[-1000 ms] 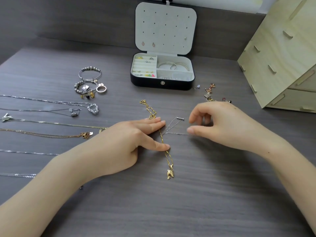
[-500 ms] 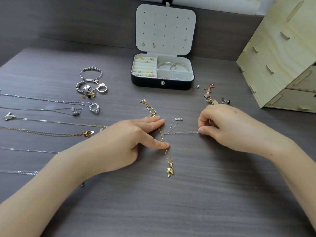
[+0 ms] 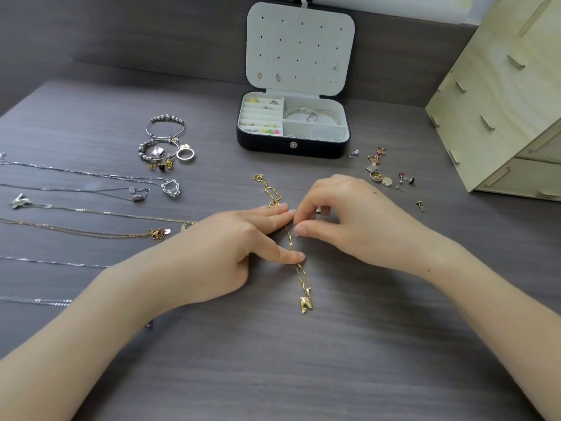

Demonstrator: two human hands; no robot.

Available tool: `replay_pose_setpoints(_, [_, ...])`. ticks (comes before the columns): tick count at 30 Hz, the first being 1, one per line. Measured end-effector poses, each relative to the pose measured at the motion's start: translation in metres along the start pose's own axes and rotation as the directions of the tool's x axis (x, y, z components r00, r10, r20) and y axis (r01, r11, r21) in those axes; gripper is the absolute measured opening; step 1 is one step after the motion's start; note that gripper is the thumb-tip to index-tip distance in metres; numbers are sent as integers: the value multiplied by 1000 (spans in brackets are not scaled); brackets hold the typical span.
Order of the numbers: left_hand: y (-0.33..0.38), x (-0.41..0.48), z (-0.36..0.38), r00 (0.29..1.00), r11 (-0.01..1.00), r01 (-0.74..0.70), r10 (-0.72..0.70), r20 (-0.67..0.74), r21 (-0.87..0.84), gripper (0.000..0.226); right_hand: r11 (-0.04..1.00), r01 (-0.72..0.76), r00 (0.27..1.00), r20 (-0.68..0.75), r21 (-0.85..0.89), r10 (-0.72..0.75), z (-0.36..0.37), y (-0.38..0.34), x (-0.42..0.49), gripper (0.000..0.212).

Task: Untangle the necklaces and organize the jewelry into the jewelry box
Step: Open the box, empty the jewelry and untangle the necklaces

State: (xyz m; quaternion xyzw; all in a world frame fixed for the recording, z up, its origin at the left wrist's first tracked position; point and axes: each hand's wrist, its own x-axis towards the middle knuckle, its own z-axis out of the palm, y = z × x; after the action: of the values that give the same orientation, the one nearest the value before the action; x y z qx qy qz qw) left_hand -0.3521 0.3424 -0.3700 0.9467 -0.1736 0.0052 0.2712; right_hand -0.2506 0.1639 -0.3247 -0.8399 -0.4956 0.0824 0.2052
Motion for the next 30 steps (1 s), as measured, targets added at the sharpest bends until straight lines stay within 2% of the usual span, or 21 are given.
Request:
replay_pose_setpoints(7, [5,0,-2,1000,1000,-17,17,0,7,84,982,21,997,79,-188,-6,2,5,-2,12])
replay_pose_setpoints(12, [12,0,-9,995,998,47,-43,95,-33,84,977,9,992,128,-213,19,-3,7,-6,7])
replay_pose_setpoints(19, [12,0,-7,996,997,70,-68,64,-40,85,995,-20,996,87,-101,28,-8,6,5,9])
replay_pose_setpoints(22, [9,1,-4,999,999,28,-27,39,-31,90,998,-36,986,160,-47,43,-8,4,14,11])
replay_pose_setpoints(25, [9,-1,-4,996,998,55,-53,68,-36,86,999,-46,973,226,-3,46,-9,3,22,11])
replay_pose_setpoints(30, [5,0,-2,998,999,44,-44,41,-12,89,994,-87,951,303,73,61,-12,5,31,14])
